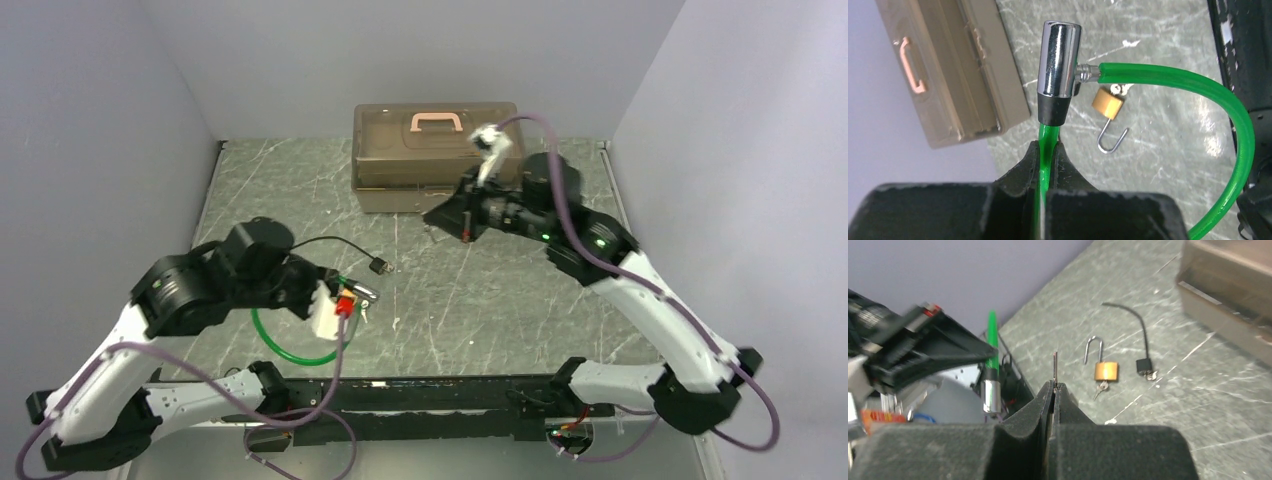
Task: Unlock with the key
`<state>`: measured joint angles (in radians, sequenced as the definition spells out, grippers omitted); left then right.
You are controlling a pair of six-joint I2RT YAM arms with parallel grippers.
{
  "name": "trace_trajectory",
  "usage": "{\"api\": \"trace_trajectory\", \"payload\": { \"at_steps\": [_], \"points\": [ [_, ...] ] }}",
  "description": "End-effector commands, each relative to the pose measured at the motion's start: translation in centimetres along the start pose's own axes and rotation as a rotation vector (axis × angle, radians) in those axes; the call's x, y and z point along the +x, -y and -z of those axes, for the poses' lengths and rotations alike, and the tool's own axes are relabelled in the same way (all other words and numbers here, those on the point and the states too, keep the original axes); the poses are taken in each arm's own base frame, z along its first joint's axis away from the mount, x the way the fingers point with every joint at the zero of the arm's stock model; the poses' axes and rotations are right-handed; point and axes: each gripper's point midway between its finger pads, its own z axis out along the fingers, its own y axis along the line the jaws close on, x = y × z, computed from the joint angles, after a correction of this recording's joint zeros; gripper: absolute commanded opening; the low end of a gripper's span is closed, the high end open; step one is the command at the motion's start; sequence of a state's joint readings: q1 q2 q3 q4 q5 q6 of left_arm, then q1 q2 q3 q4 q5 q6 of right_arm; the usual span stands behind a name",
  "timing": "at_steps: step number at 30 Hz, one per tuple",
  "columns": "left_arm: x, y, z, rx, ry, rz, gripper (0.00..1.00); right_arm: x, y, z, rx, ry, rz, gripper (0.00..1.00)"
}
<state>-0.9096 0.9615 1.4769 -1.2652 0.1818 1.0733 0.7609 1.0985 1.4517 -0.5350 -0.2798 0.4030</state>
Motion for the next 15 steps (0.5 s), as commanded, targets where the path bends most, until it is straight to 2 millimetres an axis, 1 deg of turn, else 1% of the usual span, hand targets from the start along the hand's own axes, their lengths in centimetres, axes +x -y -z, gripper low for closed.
{"api": "trace_trajectory", "payload": {
  "at_steps": [1,3,4,5,7,9,13,15],
  "points": [
    [2.1,1.5,3.7,-0.074,-0.061,-0.085,0.00,1.7,-4.4,-2.4,-0.189,-0.123,0.102,0.00],
    [2.9,1.9,4.2,-0.097,-0.082,-0.136,0.00,3.3,-6.1,-3.4,-0.241,-0.191,0.160,0.00],
    [3.4,1.6,4.4,-0.135,-0.097,-0.154,0.00,4.3,-7.0,-3.5,-0.274,-0.232,0.188,0.00],
    [3.7,1.3,4.4,-0.174,-0.108,-0.170,0.00,4.9,-7.5,-3.7,-0.297,-0.262,0.200,0.00],
    [3.8,0.3,4.5,-0.257,-0.103,-0.196,0.00,6.6,-8.5,-3.6,-0.349,-0.323,0.224,0.00],
    [3.8,-0.4,4.4,-0.318,-0.093,-0.172,0.00,7.9,-9.1,-3.1,-0.380,-0.361,0.244,0.00],
    [3.9,-1.5,4.5,-0.426,-0.063,-0.085,0.00,9.7,-9.7,-2.0,-0.415,-0.396,0.250,0.00],
    [3.7,-2.0,4.9,-0.472,-0.034,-0.040,0.00,10.6,-10.0,-2.0,-0.425,-0.422,0.244,0.00]
  ]
}}
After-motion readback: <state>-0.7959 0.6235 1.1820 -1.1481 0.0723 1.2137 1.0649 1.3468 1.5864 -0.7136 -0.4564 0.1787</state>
